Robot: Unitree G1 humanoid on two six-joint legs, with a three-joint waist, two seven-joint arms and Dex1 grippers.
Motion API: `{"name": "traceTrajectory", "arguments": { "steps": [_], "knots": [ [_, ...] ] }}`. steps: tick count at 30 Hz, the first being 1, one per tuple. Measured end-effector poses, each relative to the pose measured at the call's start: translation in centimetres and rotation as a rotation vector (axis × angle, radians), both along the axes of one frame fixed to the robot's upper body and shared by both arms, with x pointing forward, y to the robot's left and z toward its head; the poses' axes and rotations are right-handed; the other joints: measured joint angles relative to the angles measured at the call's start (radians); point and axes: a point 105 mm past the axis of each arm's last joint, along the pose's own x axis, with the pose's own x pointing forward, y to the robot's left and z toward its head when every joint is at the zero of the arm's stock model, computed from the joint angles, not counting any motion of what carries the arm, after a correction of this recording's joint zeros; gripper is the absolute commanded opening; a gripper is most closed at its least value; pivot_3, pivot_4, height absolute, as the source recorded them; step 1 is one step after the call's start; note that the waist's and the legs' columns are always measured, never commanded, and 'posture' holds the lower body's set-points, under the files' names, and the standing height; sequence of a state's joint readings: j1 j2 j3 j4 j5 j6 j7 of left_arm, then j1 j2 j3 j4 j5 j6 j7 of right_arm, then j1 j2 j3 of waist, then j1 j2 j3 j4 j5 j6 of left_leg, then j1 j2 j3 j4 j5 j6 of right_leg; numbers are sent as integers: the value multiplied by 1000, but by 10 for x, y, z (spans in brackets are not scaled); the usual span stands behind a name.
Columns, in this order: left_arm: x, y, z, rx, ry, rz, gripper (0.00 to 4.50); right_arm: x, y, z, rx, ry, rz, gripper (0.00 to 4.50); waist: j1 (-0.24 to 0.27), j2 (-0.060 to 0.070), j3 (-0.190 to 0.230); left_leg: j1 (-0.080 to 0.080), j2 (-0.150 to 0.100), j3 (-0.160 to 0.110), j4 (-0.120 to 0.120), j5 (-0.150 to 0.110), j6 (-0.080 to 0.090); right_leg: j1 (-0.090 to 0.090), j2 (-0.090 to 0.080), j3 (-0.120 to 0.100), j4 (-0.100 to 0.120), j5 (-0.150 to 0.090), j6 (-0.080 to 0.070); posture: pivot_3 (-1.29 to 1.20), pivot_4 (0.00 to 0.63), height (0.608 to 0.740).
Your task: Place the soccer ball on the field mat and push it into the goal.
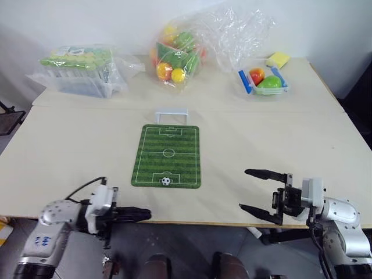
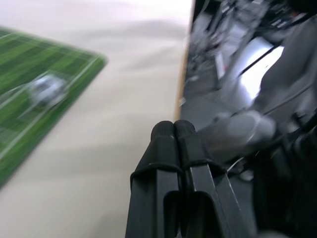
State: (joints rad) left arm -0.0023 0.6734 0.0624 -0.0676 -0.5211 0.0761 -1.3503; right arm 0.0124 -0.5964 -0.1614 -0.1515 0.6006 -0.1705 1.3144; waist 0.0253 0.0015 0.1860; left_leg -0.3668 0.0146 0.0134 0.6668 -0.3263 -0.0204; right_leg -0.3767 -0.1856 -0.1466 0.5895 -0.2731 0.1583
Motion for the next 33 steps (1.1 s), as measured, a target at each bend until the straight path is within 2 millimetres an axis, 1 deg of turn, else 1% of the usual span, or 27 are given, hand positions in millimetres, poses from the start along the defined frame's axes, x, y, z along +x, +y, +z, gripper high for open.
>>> {"name": "traceTrajectory", "arguments": {
  "steps": [3, 5, 8, 11, 18, 20, 22, 24, 25, 27, 29, 30, 31, 33],
  "knots": [
    [12, -9, 6, 6, -12, -5, 22, -7, 1, -1, -17, 18, 13, 4500, -1, 0, 0, 0, 0, 1, 1, 0, 0, 0, 0, 1, 0, 0, 0, 0, 150, 740],
    [23, -16, 10, -4, -31, -5, 22, -8, 0, -2, -15, 26, 3, 4500, -1, 0, 0, 1, 0, 1, 1, 0, 0, 0, 0, 1, 0, 0, 0, 0, 150, 740],
    [37, -22, 8, -3, -32, -3, 22, -8, -1, -3, -12, 30, -13, 4500, -1, 0, 0, 1, 0, 1, 0, 0, 0, 0, 0, 1, 0, 0, 0, 0, 150, 740],
    [50, -24, 8, 13, -36, 0, 22, -11, -3, -8, -12, 52, -25, 4500, -1, 0, 0, 1, 0, 2, 0, 0, 0, 0, 1, 1, 0, 0, 0, 0, 150, 740],
    [65, -30, -1, 28, -32, 10, 22, -16, -7, -13, -7, 64, -67, 4500, -1, 0, 0, 1, 0, 2, 1, 0, 0, 0, 1, 2, 0, 0, 0, 0, 150, 740],
    [80, -34, 0, 35, -52, 42, 22, -19, -8, -15, -6, 68, -89, 4500, 6, 0, 0, 0, 0, 2, 2, 0, 0, 0, 1, 1, 0, 0, 0, 0, 150, 740],
    [102, -38, 3, 48, -90, 98, 22, -20, -8, -15, 8, 57, -118, 4500, 13, 0, 0, -1, 0, 2, 3, 0, 0, 0, 1, 1, 0, 0, 0, 0, 150, 740],
    [125, -41, 9, 45, -138, 187, 22, -19, -11, -14, 20, 49, -163, 4500, 14, -1, 0, -1, -1, 2, 4, 0, 1, 0, 1, 2, 0, 1, 1, 0, 150, 740],
    [142, -44, 19, 1, -166, 262, 22, -16, -13, -13, 41, 42, -207, 4500, 16, -1, 0, -1, -1, 2, 5, 0, 1, 0, 1, 2, 0, 1, 1, 0, 150, 740],
    [164, -52, 44, -95, -230, 352, 22, -8, -19, -7, 92, 20, -304, 4500, 17, -2, 0, -2, -1, 2, 5, -1, 1, 0, 0, 1, 0, 1, 1, 0, 150, 740],
    [173, -52, 67, -151, -303, 383, 22, 1, -22, -2, 138, -4, -388, 4500, 11, -2, 0, -1, 0, 2, 5, -1, 1, 0, 1, 1, 0, 1, 1, 0, 150, 740],
    [174, -50, 74, -173, -327, 390, 22, 3, -21, 1, 164, -12, -414, 4500, 2, -2, 0, -1, -1, 2, 3, -1, 1, 0, 1, 2, -1, 1, 1, 0, 150, 740],
    [173, -48, 78, -193, -346, 388, 22, 6, -22, 3, 185, -15, -442, 4500, -5, -1, -1, 1, 0, 4, 1, -1, 1, 0, 1, 2, -1, 1, 1, 0, 150, 740],
    [166, -41, 77, -210, -354, 373, 22, 9, -22, 2, 193, -8, -467, 4500, -15, -1, -1, 1, 0, 4, -1, -1, 1, -1, 1, 3, -1, 1, 1, 0, 150, 740]
  ]
}}
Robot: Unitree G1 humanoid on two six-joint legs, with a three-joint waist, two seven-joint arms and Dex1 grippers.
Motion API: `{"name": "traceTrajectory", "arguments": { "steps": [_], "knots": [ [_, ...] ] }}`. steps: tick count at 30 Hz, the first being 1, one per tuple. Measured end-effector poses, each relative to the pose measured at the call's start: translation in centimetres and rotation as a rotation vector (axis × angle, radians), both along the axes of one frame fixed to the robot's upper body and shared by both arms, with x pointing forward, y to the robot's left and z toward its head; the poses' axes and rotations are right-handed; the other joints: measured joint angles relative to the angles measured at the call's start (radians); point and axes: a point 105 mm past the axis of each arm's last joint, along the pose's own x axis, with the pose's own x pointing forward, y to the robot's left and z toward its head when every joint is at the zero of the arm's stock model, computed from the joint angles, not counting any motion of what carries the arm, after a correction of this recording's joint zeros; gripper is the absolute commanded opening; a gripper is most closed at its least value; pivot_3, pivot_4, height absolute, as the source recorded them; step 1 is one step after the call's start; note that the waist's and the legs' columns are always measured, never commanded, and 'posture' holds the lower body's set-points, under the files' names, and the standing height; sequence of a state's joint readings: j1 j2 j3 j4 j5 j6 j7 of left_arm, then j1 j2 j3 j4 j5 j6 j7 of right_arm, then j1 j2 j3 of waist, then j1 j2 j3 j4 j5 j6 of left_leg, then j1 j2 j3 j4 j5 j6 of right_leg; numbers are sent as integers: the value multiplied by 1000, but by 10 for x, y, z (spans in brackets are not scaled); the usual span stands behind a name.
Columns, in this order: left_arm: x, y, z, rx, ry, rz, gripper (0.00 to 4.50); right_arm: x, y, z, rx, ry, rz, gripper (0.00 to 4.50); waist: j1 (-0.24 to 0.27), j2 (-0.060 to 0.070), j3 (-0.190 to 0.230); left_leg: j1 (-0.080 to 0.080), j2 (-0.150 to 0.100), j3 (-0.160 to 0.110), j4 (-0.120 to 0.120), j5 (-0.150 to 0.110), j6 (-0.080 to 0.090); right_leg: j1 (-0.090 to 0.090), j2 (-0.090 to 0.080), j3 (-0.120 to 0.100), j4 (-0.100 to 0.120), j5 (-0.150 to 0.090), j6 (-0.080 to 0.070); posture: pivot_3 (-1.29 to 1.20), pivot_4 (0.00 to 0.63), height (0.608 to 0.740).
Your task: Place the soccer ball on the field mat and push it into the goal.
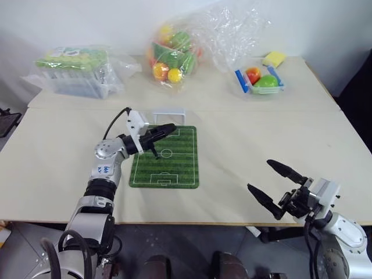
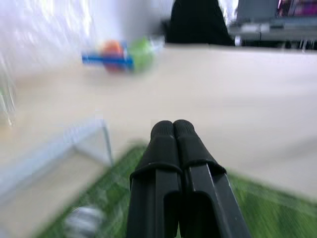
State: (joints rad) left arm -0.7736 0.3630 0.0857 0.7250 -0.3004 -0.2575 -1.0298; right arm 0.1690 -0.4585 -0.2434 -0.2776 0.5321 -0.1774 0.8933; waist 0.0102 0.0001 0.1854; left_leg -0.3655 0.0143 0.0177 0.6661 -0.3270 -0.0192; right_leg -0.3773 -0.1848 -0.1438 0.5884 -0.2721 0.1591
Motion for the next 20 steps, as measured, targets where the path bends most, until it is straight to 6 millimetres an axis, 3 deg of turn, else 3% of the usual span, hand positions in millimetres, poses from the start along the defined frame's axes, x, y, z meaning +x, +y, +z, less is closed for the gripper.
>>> {"name": "traceTrajectory", "arguments": {
  "steps": [2, 4, 6, 13, 16, 20],
  "knots": [
    [-18, 17, -9, -17, 24, -18, 22, 2, 2, 2, -1, -7, -5, 4500, -12, 0, 0, 0, 0, 0, -1, 0, 0, -1, 0, 0, 0, 0, 0, 0, 150, 740],
    [-53, 49, -27, -11, 78, 7, 22, 7, 5, 7, 10, -34, -8, 4500, -43, 0, 0, 3, 1, 4, -3, 0, 0, -2, 1, 7, 0, 0, 0, 0, 150, 740],
    [-82, 77, -45, -7, 168, 70, 22, 10, 1, 8, 17, -44, -29, 4500, -43, 0, 1, 6, 2, 5, -5, -1, 0, -2, 1, 9, 0, 0, 0, 0, 150, 740],
    [-139, 174, -63, -98, 336, 575, 22, 26, 0, 15, 47, -95, -40, 4500, 5, 0, 1, 9, 2, 6, 0, -5, 2, 1, 1, 12, 1, 0, 0, 0, 150, 740],
    [-145, 186, -65, -143, 331, 699, 22, 32, -1, 13, 59, -95, -44, 4500, 16, 1, 1, 9, 2, 7, 0, -6, 2, 1, 1, 12, 1, 0, 0, 0, 150, 740],
    [-144, 187, -64, -151, 310, 761, 22, 35, 2, 10, 58, -86, -19, 4500, 11, 0, 1, 9, 2, 8, 0, -6, 1, 0, 3, 13, 1, 0, 0, 0, 150, 740]
  ]
}}
